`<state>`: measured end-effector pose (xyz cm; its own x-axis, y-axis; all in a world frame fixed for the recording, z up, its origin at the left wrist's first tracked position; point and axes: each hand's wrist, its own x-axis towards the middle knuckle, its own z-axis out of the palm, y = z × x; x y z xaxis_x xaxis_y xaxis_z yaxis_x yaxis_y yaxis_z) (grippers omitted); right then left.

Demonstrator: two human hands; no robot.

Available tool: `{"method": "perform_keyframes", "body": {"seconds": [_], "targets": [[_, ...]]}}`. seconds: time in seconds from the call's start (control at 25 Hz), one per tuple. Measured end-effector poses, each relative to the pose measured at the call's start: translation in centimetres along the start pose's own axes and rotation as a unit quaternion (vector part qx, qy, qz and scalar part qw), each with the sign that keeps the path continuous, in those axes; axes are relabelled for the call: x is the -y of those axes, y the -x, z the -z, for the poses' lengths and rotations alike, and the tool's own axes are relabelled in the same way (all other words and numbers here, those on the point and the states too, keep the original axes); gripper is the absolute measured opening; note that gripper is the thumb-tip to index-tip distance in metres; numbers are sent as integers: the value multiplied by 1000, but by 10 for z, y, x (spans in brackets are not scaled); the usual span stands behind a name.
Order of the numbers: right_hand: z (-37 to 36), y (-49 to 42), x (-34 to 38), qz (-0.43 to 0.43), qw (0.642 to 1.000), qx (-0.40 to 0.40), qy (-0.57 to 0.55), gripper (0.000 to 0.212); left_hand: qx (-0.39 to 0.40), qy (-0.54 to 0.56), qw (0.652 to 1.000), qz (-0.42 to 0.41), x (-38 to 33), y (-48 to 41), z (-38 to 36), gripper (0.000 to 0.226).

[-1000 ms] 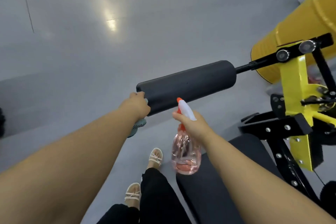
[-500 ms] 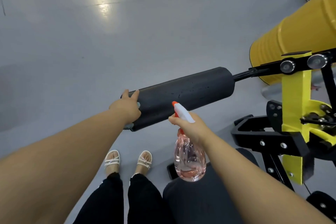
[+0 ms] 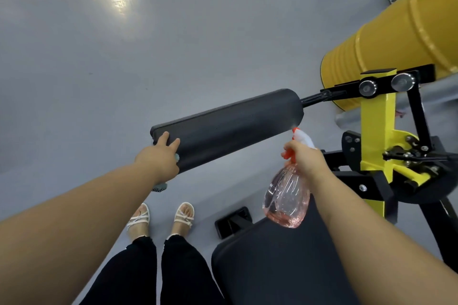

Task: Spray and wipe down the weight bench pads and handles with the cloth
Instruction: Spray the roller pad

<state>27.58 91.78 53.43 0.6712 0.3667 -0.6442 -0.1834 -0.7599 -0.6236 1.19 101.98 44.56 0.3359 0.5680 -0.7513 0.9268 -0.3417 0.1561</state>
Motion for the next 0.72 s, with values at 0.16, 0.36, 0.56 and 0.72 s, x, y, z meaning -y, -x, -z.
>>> {"method": "perform_keyframes", "body": {"seconds": [0.16, 0.36, 0.56, 0.72], "targets": [[13, -4, 8, -6, 1000, 2, 20, 28, -8, 7, 1000, 2, -6, 12, -15, 64], [-15, 26, 1, 42, 980, 142, 133, 43, -77, 77, 994, 32, -13, 8, -1, 48], [-60, 54, -18, 51, 940, 256, 221, 35, -35, 69, 995, 70, 5, -4, -5, 73], [-69, 54, -22, 52, 932, 260, 246, 29, -52, 46, 996, 61, 2, 8, -22, 75]]}}
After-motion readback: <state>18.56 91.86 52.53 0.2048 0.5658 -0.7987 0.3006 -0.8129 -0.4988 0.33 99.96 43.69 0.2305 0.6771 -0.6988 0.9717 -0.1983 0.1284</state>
